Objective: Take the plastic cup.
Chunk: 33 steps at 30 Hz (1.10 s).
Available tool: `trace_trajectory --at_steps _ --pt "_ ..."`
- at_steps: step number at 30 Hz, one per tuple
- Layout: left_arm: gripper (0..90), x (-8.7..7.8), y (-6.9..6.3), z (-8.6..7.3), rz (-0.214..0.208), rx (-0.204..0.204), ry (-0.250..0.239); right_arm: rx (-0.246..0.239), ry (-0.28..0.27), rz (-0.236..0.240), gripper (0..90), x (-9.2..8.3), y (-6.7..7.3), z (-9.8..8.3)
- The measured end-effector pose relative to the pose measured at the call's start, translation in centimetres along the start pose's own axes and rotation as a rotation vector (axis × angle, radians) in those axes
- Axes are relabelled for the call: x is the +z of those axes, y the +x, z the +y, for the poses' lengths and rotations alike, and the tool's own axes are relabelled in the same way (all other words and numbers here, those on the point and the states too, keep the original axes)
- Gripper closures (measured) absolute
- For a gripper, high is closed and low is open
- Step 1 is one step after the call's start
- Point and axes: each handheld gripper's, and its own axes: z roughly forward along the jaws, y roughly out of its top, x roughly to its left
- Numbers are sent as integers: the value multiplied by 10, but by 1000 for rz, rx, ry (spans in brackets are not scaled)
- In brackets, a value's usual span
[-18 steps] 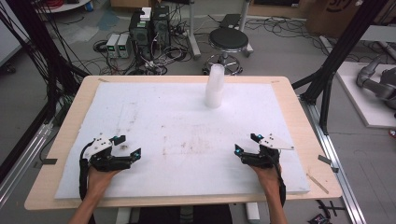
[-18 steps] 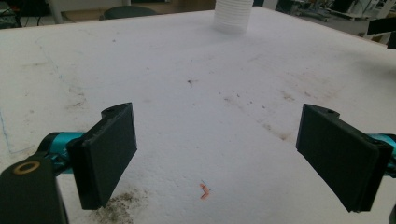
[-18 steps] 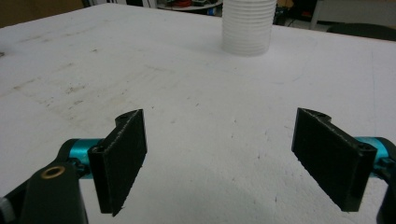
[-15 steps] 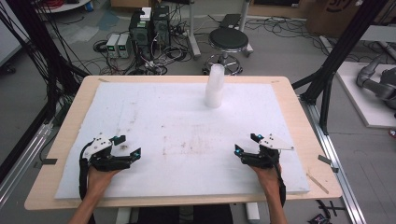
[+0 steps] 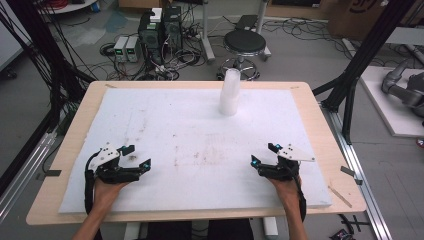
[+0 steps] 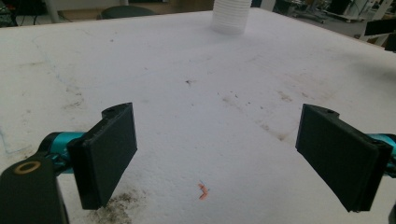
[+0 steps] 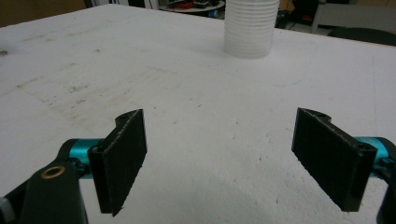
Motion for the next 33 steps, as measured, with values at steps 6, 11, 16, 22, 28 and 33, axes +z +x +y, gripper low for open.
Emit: trace_trajectory --at_steps 6,11,16,22,28,33 --pt "124 0 -1 0 -4 9 -5 -19 9 8 181 1 0 1" --pt "124 0 -1 0 -2 5 0 -34 12 16 181 2 1 1" --pt "124 0 0 0 -6 1 5 -28 20 23 181 2 1 1" --pt "124 0 1 0 -6 -10 -4 -1 -12 18 181 -4 -3 10" --pt "124 1 1 0 -14 -3 7 1 -33 -10 181 -12 -3 37" --pt "123 1 2 1 -18 -12 8 -28 -27 -24 180 -17 -4 64"
